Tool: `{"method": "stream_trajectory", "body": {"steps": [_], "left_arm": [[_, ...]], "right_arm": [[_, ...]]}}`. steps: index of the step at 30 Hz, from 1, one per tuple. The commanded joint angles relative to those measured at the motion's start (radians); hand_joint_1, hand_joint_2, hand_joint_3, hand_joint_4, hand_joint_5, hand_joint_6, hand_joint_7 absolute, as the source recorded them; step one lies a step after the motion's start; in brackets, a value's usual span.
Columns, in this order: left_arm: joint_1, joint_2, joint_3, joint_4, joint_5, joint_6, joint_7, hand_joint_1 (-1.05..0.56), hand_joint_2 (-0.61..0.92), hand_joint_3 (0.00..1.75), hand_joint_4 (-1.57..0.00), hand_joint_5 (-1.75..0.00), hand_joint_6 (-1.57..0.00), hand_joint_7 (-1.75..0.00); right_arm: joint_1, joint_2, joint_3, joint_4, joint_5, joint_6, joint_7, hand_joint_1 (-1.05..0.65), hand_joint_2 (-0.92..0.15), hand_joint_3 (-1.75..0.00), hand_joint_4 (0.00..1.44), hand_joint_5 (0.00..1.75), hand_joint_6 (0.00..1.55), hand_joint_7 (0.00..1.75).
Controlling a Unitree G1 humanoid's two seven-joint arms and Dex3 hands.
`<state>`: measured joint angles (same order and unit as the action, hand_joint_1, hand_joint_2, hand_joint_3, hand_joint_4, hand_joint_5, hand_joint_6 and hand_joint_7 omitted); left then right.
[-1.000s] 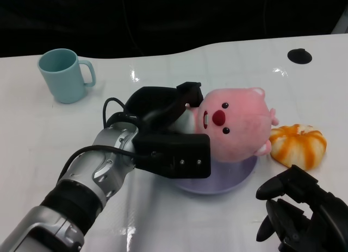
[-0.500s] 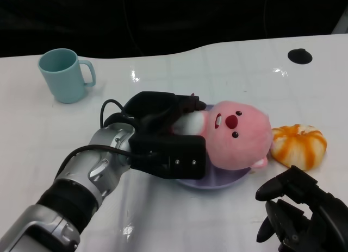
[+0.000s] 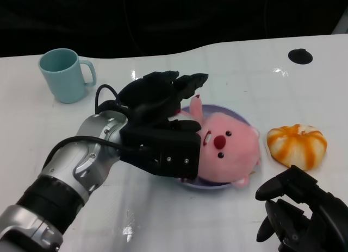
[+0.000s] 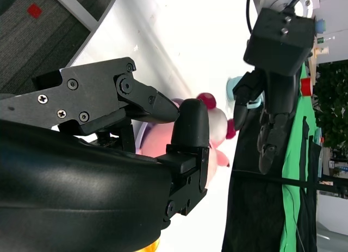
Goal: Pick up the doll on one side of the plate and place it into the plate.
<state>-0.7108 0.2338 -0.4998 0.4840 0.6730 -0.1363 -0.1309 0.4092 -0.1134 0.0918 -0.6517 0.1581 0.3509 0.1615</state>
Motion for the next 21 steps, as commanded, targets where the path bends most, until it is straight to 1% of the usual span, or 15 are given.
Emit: {"method": "stream_trajectory", "body": {"steps": [1, 4, 8, 15, 21], "left_arm": [[0.031, 0.042, 0.02, -0.078, -0.003, 0.016, -0.038, -1.05, 0.92, 0.63, 0.0, 0.0, 0.0, 0.0], [0.05, 0.061, 0.034, -0.128, -0.009, 0.022, -0.058, -1.05, 0.92, 0.63, 0.0, 0.0, 0.0, 0.0], [0.089, 0.091, 0.075, -0.201, -0.041, 0.025, -0.084, -1.04, 0.92, 0.6, 0.0, 0.0, 0.0, 0.0], [0.181, 0.128, 0.171, -0.281, -0.188, -0.017, -0.136, -0.98, 0.92, 0.53, -0.05, -0.03, -0.03, -0.02], [0.263, 0.142, 0.252, -0.322, -0.323, -0.047, -0.171, -0.87, 0.92, 0.45, -0.13, -0.09, -0.1, -0.05]], "right_arm": [[0.002, -0.01, -0.008, -0.001, -0.002, -0.013, 0.001, -0.3, -0.92, -0.62, 0.48, 1.75, 0.35, 1.69], [0.002, -0.008, -0.008, -0.004, -0.002, -0.008, -0.002, -0.3, -0.92, -0.62, 0.48, 1.75, 0.35, 1.69], [0.001, -0.007, -0.011, -0.004, 0.006, -0.006, 0.0, -0.3, -0.92, -0.62, 0.48, 1.75, 0.35, 1.69], [-0.002, -0.008, -0.012, -0.005, 0.009, 0.0, 0.001, -0.3, -0.92, -0.63, 0.47, 1.75, 0.34, 1.69], [0.0, -0.008, -0.007, -0.008, 0.002, -0.004, 0.0, -0.3, -0.92, -0.62, 0.48, 1.75, 0.35, 1.7]]}}
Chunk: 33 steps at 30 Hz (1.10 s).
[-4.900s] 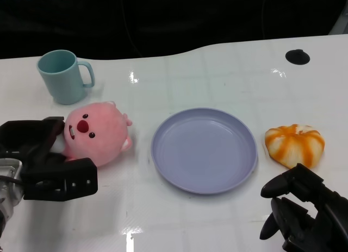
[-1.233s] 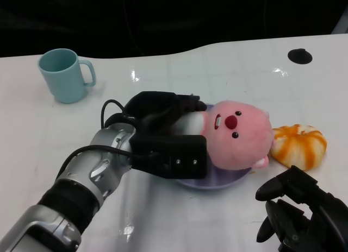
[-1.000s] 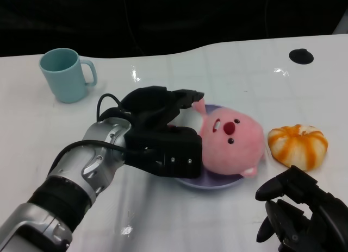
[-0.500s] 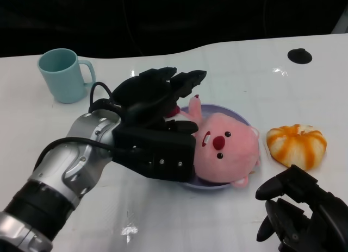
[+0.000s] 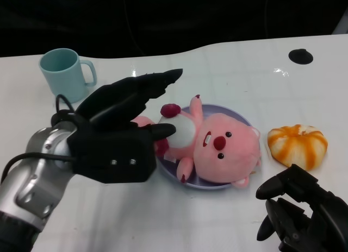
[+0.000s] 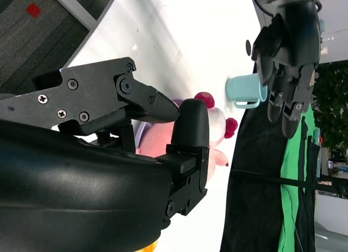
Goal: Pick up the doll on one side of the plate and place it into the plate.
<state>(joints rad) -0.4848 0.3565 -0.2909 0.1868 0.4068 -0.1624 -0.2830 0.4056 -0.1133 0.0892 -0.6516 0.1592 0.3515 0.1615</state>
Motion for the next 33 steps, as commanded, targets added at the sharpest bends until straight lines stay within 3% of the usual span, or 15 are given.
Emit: {"method": "stream_trajectory", "body": {"steps": [1, 6, 12, 14, 16, 17, 19, 22, 26, 33], "left_arm": [[0.05, 0.021, 0.055, -0.03, -0.077, -0.027, -0.023, -0.84, 0.92, 0.43, -0.16, -0.12, -0.13, -0.06], [0.111, 0.022, 0.111, -0.045, -0.189, -0.067, -0.051, -0.7, 0.92, 0.34, -0.28, -0.22, -0.25, -0.1], [0.198, -0.009, 0.179, -0.097, -0.332, -0.04, -0.075, -0.41, 0.92, 0.17, -0.34, -0.64, -0.54, -0.1], [0.226, -0.02, 0.197, -0.112, -0.367, -0.032, -0.072, -0.26, 0.92, 0.18, -0.51, -0.83, -0.76, -0.21], [0.259, -0.039, 0.218, -0.134, -0.408, -0.009, -0.065, -0.19, 0.87, 0.32, -0.59, -0.96, -0.83, -0.31], [0.277, -0.051, 0.229, -0.145, -0.432, 0.005, -0.062, -0.12, 0.71, 0.68, -0.63, -1.09, -0.82, -0.51], [0.312, -0.071, 0.251, -0.173, -0.477, 0.048, -0.061, -0.08, 0.56, 1.03, -0.65, -1.28, -0.7, -0.92], [0.365, -0.073, 0.267, -0.221, -0.505, 0.106, -0.07, -0.08, 0.55, 1.1, -0.67, -1.48, -0.66, -1.16], [0.416, -0.065, 0.277, -0.277, -0.517, 0.162, -0.075, -0.07, 0.58, 1.1, -0.71, -1.59, -0.69, -1.22], [0.511, -0.065, 0.327, -0.456, -0.665, 0.494, -0.078, -0.11, 0.59, 1.14, -0.74, -1.74, -0.72, -1.35]], "right_arm": [[0.004, -0.008, -0.005, -0.008, 0.004, -0.006, 0.002, -0.29, -0.92, -0.63, 0.47, 1.75, 0.35, 1.69], [0.003, -0.009, -0.008, -0.004, 0.01, -0.007, 0.007, -0.3, -0.92, -0.63, 0.47, 1.75, 0.34, 1.7], [0.001, -0.007, -0.01, 0.0, 0.012, -0.009, 0.01, -0.3, -0.92, -0.62, 0.48, 1.75, 0.34, 1.7], [0.0, -0.006, -0.01, 0.001, 0.011, -0.008, 0.009, -0.31, -0.92, -0.62, 0.48, 1.75, 0.35, 1.7], [-0.003, -0.007, -0.009, 0.002, 0.009, -0.008, 0.008, -0.31, -0.92, -0.62, 0.48, 1.75, 0.35, 1.7], [-0.004, -0.007, -0.009, 0.001, 0.009, -0.006, 0.008, -0.31, -0.92, -0.62, 0.49, 1.75, 0.35, 1.7], [-0.006, -0.007, -0.011, 0.001, 0.01, -0.001, 0.008, -0.31, -0.92, -0.62, 0.49, 1.75, 0.35, 1.7], [-0.008, -0.006, -0.014, 0.004, 0.014, -0.002, 0.009, -0.31, -0.92, -0.62, 0.49, 1.75, 0.36, 1.69], [-0.009, -0.005, -0.014, 0.004, 0.017, -0.002, 0.01, -0.3, -0.92, -0.62, 0.49, 1.75, 0.36, 1.69], [-0.011, -0.003, -0.012, 0.008, 0.019, -0.006, 0.011, -0.32, -0.92, -0.61, 0.49, 1.75, 0.36, 1.69]]}}
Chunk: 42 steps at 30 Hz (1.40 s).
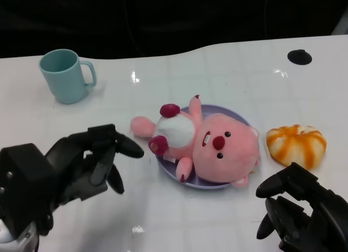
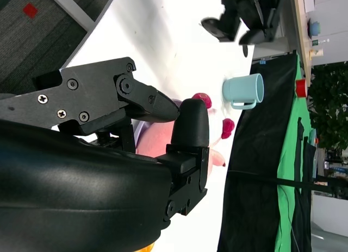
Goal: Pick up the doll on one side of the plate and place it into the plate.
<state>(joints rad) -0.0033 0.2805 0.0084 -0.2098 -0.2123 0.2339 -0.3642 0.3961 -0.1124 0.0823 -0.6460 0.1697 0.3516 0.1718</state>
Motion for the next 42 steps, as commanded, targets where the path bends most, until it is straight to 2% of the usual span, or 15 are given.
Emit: {"method": "stream_trajectory", "body": {"steps": [1, 11, 19, 30, 42], "left_arm": [[0.041, 0.008, 0.032, -0.08, -0.056, 0.13, 0.01, -0.1, 0.59, 1.13, -0.74, -1.74, -0.73, -1.36], [0.096, -0.004, 0.028, -0.16, -0.057, 0.259, 0.04, -0.07, 0.6, 1.09, -0.76, -1.75, -0.7, -1.47], [0.108, -0.016, 0.026, -0.076, -0.054, 0.17, 0.0, -0.12, 0.58, 1.12, -0.76, -1.75, -0.71, -1.49], [0.115, -0.001, 0.013, -0.049, -0.057, 0.218, -0.011, -0.16, 0.5, 1.21, -0.83, -1.75, -0.78, -1.54], [0.117, -0.013, 0.019, -0.001, -0.084, 0.164, -0.053, -0.17, 0.5, 1.25, -0.85, -1.75, -0.77, -1.6]], "right_arm": [[-0.002, -0.004, -0.005, 0.001, 0.009, -0.003, 0.001, -0.32, -0.92, -0.61, 0.49, 1.75, 0.36, 1.69], [-0.001, -0.012, -0.014, 0.001, 0.01, -0.005, 0.004, -0.31, -0.92, -0.62, 0.49, 1.75, 0.36, 1.69], [0.015, -0.009, -0.021, -0.006, 0.011, -0.013, 0.005, -0.3, -0.92, -0.63, 0.48, 1.75, 0.36, 1.69], [0.027, -0.009, -0.025, 0.0, 0.005, -0.025, 0.004, -0.29, -0.92, -0.64, 0.49, 1.75, 0.35, 1.69], [0.034, 0.002, -0.02, 0.024, 0.012, -0.053, 0.003, -0.25, -0.92, -0.66, 0.48, 1.75, 0.32, 1.71]]}}
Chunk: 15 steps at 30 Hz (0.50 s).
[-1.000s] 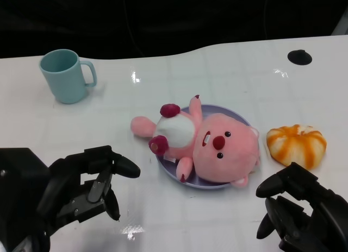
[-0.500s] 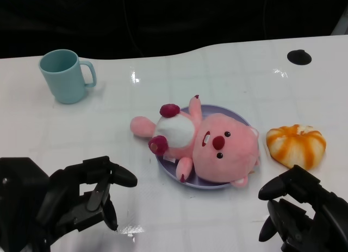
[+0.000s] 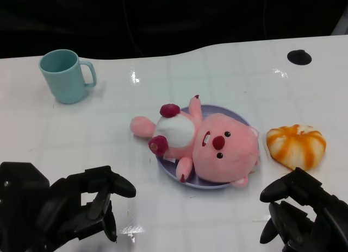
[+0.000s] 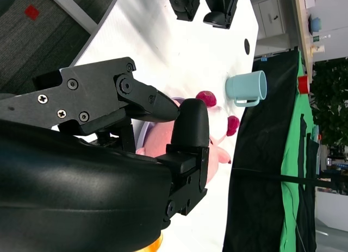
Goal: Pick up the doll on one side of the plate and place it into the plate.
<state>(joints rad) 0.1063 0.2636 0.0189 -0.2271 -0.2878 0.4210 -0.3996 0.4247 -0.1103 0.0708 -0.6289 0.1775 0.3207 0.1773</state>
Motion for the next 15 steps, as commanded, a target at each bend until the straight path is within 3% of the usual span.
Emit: {"method": "stream_trajectory", "body": {"steps": [1, 15], "left_arm": [[0.007, 0.004, 0.009, 0.02, -0.006, -0.031, -0.02, -0.17, 0.5, 1.25, -0.85, -1.75, -0.76, -1.6], [-0.001, 0.005, 0.008, 0.029, -0.004, -0.061, -0.03, -0.15, 0.5, 1.28, -0.86, -1.75, -0.74, -1.64]], "right_arm": [[0.004, 0.001, -0.007, 0.01, 0.002, -0.024, -0.004, -0.25, -0.92, -0.66, 0.48, 1.75, 0.32, 1.71], [-0.006, 0.0, -0.002, 0.028, -0.012, -0.048, -0.013, -0.24, -0.91, -0.67, 0.5, 1.75, 0.32, 1.74]]}}
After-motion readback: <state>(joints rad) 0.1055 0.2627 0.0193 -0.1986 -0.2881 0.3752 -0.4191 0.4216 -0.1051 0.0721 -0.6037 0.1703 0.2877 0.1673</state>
